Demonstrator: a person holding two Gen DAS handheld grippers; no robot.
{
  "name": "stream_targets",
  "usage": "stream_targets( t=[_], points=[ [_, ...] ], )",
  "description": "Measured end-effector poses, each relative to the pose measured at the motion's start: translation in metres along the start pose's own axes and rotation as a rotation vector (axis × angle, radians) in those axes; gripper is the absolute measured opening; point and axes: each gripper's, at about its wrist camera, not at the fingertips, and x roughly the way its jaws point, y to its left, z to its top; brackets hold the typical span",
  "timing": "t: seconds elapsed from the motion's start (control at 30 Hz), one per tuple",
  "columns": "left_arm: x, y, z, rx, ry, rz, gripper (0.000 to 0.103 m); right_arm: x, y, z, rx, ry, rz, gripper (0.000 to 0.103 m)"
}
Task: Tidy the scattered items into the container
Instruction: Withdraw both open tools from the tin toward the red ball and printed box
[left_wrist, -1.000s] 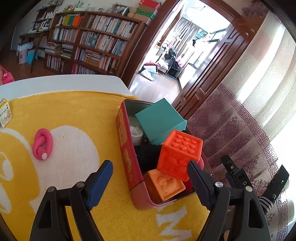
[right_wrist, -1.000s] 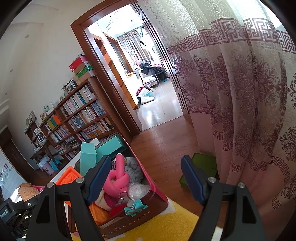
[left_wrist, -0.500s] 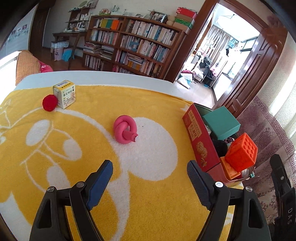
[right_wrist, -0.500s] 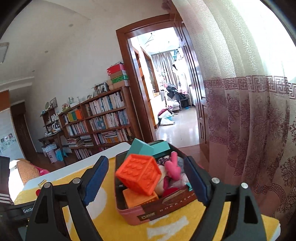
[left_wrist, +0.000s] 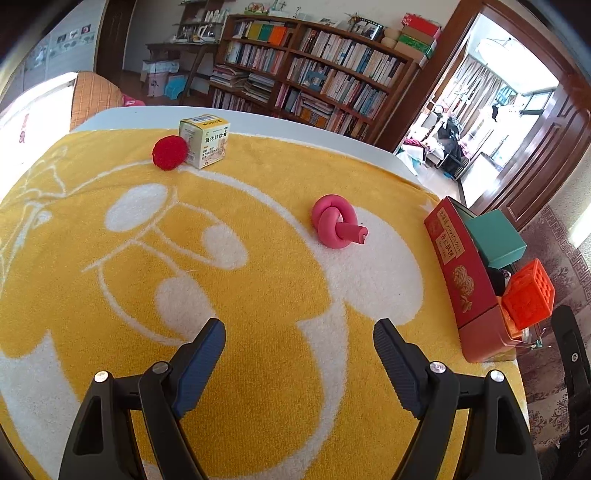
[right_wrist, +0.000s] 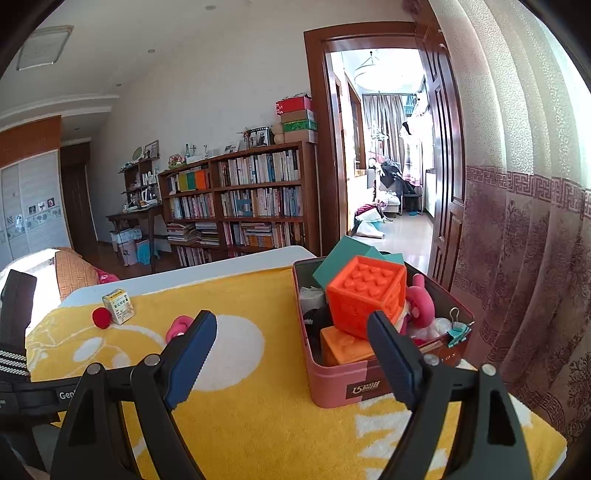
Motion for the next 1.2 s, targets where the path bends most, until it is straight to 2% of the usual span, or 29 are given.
stream_targets(
  t=[0.23, 0.47, 0.83, 0.87, 0.93, 1.2],
  points=[
    [-0.031, -0.001, -0.008, -0.033, -0.034, 0.025, 0.084, 0.008, -0.020, 0.000, 0.095, 0.060, 0.037, 0.086],
    [-0.097, 0.005, -0.013, -0.060, -0.163, 0.058, 0.084, 0.004, -0.028, -0.002, 0.104, 0.044, 0.045, 0.086],
    [-0.200, 0.087, -0.025, -0.205, -0.408, 0.194, 0.085, 0.004, -0.028, -0.005, 0.087, 0.066, 0.063, 0.086],
    [-0.204, 0.094, -0.026, -0.215, -0.424, 0.208, 0.094, 0.005, -0.028, -0.006, 0.090, 0.072, 0.064, 0.086],
    [-0.208, 0.109, -0.031, -0.236, -0.457, 0.231, 0.100, 0.007, -0.029, -0.007, 0.095, 0.084, 0.070, 0.086],
    [-0.175, 0.137, -0.027, -0.222, -0.405, 0.203, 0.100, 0.016, -0.035, -0.011, 0.134, 0.135, 0.102, 0.086]
  ],
)
